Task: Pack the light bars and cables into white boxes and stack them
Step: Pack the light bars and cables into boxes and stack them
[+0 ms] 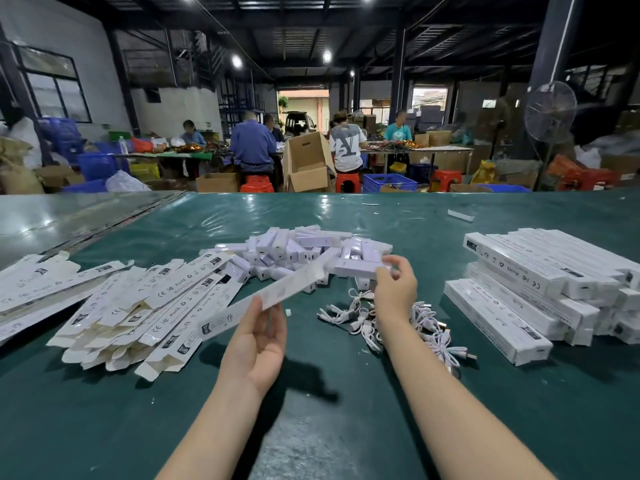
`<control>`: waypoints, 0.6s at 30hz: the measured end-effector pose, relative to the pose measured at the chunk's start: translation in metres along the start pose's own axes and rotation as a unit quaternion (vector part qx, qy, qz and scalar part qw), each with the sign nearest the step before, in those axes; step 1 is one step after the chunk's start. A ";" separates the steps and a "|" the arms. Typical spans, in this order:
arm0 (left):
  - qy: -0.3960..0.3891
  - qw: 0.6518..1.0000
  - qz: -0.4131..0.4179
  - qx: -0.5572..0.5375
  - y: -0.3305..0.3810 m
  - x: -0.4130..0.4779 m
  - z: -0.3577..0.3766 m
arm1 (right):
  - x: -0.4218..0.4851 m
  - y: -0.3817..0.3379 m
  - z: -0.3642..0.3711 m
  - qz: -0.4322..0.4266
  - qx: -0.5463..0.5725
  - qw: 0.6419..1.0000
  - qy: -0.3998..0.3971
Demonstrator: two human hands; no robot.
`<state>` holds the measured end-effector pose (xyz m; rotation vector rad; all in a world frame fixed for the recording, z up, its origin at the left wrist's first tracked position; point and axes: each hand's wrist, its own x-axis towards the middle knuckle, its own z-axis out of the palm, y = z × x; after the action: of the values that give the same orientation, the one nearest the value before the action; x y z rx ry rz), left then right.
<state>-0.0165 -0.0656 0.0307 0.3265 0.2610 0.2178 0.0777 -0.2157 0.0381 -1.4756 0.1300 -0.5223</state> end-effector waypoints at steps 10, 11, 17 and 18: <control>0.036 0.998 0.035 0.047 0.006 0.001 -0.002 | -0.032 -0.004 -0.022 0.235 0.497 0.816 -0.178; 0.037 0.997 0.036 0.054 0.005 0.002 -0.003 | -0.033 -0.004 -0.023 0.230 0.490 0.820 -0.185; 0.056 0.996 0.047 0.050 0.004 0.003 -0.004 | -0.034 -0.005 -0.019 0.224 0.451 0.841 -0.200; 0.060 0.996 0.048 0.050 0.004 0.003 -0.003 | -0.034 -0.005 -0.018 0.224 0.454 0.839 -0.201</control>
<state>-0.0154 -0.0598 0.0286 0.4257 0.3759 0.3196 0.0391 -0.2186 0.0328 -0.5479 -0.1027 0.1376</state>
